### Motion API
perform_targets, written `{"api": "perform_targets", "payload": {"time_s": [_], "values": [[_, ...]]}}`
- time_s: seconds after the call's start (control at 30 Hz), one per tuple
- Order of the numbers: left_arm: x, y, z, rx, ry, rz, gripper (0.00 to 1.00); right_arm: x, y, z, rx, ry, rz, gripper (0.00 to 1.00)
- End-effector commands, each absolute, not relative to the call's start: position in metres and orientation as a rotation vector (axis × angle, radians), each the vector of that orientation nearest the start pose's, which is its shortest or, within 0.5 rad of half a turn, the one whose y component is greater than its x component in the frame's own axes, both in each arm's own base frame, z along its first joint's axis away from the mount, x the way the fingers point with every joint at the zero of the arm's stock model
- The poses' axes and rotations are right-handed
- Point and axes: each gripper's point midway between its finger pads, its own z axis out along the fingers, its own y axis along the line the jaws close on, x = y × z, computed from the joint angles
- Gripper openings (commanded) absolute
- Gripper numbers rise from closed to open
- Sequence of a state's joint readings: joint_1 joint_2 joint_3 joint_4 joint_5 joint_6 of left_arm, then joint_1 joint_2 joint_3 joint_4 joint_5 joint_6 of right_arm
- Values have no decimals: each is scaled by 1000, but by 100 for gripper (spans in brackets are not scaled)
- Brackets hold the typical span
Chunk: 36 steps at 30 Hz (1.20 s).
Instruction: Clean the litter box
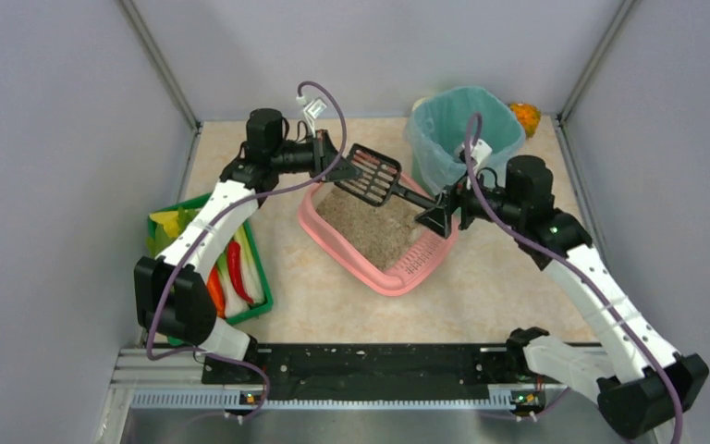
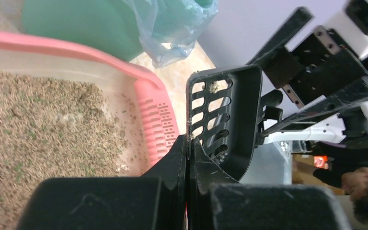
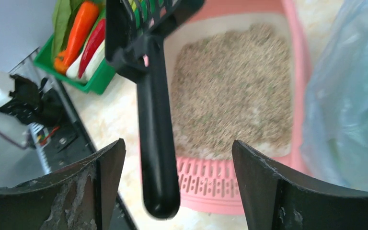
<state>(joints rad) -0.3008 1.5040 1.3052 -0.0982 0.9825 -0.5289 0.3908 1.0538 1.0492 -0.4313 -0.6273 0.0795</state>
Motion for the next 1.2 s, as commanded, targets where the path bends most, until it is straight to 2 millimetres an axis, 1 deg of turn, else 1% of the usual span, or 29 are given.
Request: {"api": "perform_targets", "payload": {"time_s": [0.0,0.03,0.07,0.1,0.17,0.37,0.5,0.67,0.73,0.8,0.93,0.97,1.03,1.17], "values": [[324,-257,295,410,2117,-1421,0,260,202,317,-695,1656,710,84],[320,-254,289,393,2165,-1408,0,260,200,320,-720,1621,670,87],[319,-253,288,388,2187,-1397,0,259,199,322,-732,1601,649,89],[317,-252,287,385,2204,-1398,0,258,199,324,-748,1588,633,91],[315,-252,289,376,2224,-1411,0,256,203,325,-787,1568,616,99],[312,-253,295,322,2282,-1439,0,255,218,325,-876,1530,528,99],[307,-255,299,317,2291,-1494,0,256,227,316,-928,1552,503,99],[303,-253,299,315,2303,-1485,0,253,237,314,-961,1565,529,89],[302,-253,298,310,2312,-1485,0,252,241,313,-976,1576,530,83],[301,-253,297,306,2321,-1483,0,253,245,309,-991,1594,530,73],[299,-253,297,306,2325,-1483,0,254,248,303,-1016,1632,530,49],[299,-253,298,309,2323,-1485,0,255,248,302,-1019,1639,525,45],[298,-254,300,308,2320,-1495,0,256,249,299,-1027,1655,517,43],[298,-255,303,307,2315,-1503,0,256,250,295,-1047,1666,494,43]]}}
